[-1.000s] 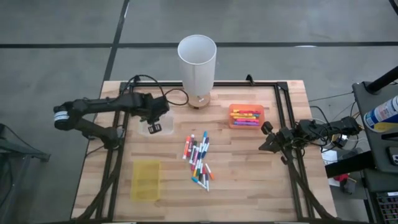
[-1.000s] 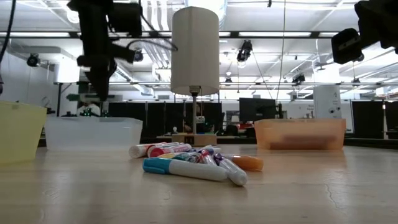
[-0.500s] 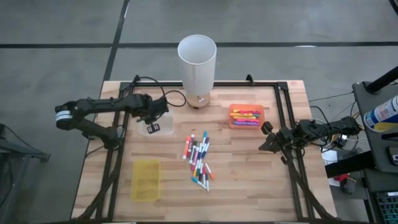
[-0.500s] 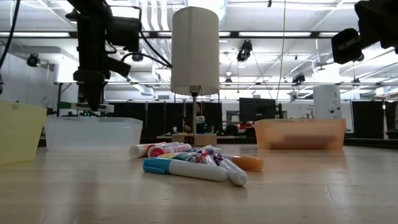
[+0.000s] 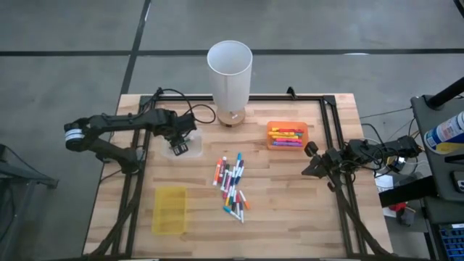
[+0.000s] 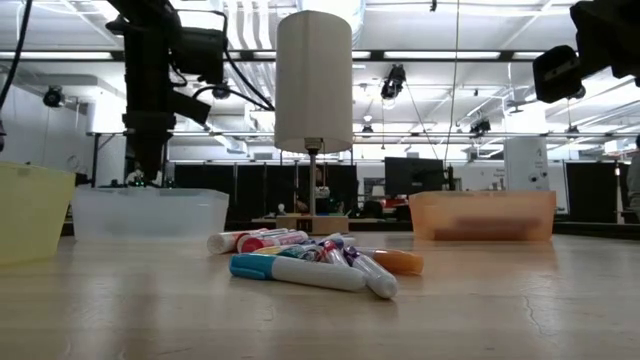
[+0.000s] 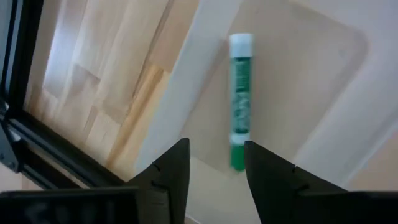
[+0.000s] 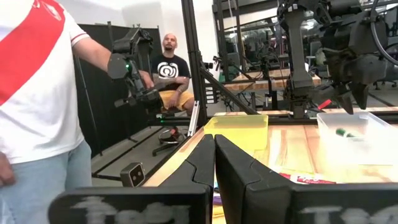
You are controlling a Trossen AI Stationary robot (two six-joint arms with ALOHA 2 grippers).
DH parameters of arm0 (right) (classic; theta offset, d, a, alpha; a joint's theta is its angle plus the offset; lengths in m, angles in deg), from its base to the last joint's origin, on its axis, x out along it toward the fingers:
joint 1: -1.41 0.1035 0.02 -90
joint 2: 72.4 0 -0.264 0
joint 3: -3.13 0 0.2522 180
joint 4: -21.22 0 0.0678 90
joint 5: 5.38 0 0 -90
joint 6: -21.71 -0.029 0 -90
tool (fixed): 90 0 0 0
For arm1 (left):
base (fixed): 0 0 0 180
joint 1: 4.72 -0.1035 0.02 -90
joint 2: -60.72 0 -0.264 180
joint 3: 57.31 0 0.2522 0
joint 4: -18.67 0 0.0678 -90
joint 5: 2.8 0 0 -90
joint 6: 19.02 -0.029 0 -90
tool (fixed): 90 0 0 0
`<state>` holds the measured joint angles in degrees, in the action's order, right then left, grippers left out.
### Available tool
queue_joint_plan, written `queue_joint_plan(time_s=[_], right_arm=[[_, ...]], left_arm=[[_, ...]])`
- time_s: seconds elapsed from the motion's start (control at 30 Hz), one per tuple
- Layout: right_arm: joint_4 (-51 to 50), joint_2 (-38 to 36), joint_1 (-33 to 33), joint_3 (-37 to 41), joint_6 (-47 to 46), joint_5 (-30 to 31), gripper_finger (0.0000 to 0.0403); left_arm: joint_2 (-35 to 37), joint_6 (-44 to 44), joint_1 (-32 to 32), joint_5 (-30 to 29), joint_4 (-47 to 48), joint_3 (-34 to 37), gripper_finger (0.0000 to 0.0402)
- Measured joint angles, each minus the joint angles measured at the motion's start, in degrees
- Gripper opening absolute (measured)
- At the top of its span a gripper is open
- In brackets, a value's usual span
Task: Pick & Place Markers
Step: Put the green marker pen into the white bin, then put the orange marker pen into the white bin
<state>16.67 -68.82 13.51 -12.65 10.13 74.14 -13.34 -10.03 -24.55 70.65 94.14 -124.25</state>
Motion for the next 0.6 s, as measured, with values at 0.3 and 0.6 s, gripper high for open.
queue_joint_plan(time_s=[0.3,0.6], right_arm=[[-0.01,-0.01,0.00,0.00,0.00,0.00,0.0009],[-0.02,-0.01,0.00,0.00,0.00,0.00,0.0009]], left_arm=[[0.02,2.25,-0.04,0.01,3.65,-3.30,0.0149],[0.26,12.04,0.13,7.92,8.65,-9.26,0.0149]])
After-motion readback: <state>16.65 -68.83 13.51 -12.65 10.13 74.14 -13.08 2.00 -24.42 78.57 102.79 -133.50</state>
